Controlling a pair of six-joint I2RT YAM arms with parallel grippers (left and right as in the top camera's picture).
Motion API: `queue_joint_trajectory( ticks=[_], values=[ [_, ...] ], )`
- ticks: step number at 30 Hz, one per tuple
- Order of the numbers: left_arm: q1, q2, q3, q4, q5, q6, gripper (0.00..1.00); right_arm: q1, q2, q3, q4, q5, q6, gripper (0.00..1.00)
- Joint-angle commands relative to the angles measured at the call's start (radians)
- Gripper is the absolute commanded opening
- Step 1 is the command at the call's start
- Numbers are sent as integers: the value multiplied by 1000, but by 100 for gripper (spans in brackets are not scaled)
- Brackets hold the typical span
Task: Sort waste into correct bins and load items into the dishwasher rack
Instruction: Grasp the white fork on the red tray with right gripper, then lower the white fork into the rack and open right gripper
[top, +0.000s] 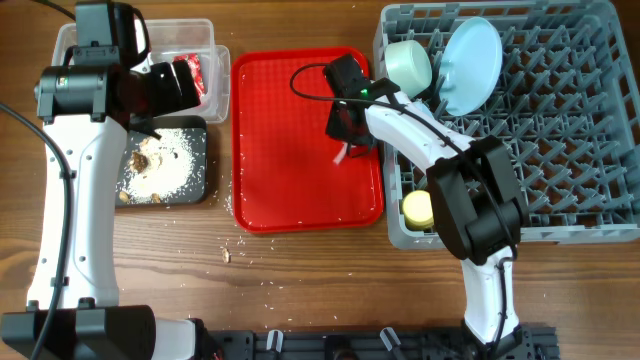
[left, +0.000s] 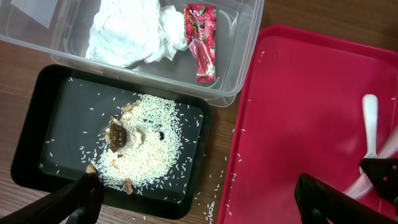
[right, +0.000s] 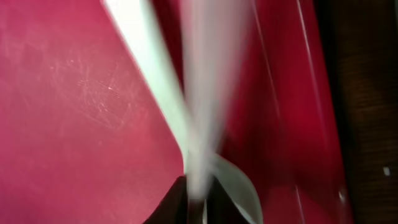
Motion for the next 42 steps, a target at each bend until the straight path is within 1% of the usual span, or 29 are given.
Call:
queue_joint_trajectory(
  ticks=[1, 4, 8, 10, 13, 14, 17, 19, 21, 23, 24, 25, 27, 30, 32, 34, 36, 39, 40, 42],
  values=[
    [4, 0, 10, 3, -10, -13, 100, -1, 43, 3, -14, -5, -28, 4],
    [4, 0, 10, 3, -10, -13, 100, -2, 41, 3, -17, -28, -64, 4],
    [4, 0, 10, 3, -10, -13, 100, -2, -14, 35, -33, -90, -199, 4],
    [4, 0, 10, 3, -9, -13, 100, -2, -98, 81, -72, -103, -292, 4],
    [4, 0, 10, 3, -10, -13, 100, -2, -242, 107, -114, -105, -383, 4],
    [4, 0, 10, 3, -10, -13, 100, -5, -319, 107, -130, -105, -398, 4],
    [4, 0, 10, 3, -9, -13, 100, -19, -436, 107, -199, -84, -397, 4],
    [4, 0, 10, 3, -9, -13, 100, -63, -538, 107, -353, 21, -355, 4],
    [4, 0, 10, 3, -10, -13, 100, -114, -585, 106, -516, 152, -260, 4],
    [4, 0, 10, 3, -10, -13, 100, -190, -601, 98, -694, 286, -60, 4],
    [4, 0, 10, 3, -10, -13, 100, -225, -600, 82, -756, 328, 39, 4],
    [4, 0, 10, 3, -9, -13, 100, -252, -600, 58, -773, 337, 90, 4],
    [4, 0, 10, 3, -9, -13, 100, -290, -600, 2, -743, 336, 118, 4],
    [4, 0, 10, 3, -9, -13, 100, -333, -599, -136, -585, 327, 118, 4],
    [4, 0, 10, 3, -10, -13, 100, -350, -596, -228, -440, 299, 114, 5],
    [4, 0, 10, 3, -10, -13, 100, -353, -593, -283, -339, 274, 114, 13],
    [4, 0, 10, 3, -9, -13, 100, -353, -592, -308, -287, 247, 112, 21],
    [4, 0, 10, 3, -9, -13, 100, -353, -592, -315, -275, 241, 107, 38],
    [4, 0, 10, 3, -9, -13, 100, -353, -592, -315, -275, 241, 107, 40],
    [4, 0, 10, 3, -10, -13, 100, -353, -592, -315, -278, 241, 102, 40]
  ],
)
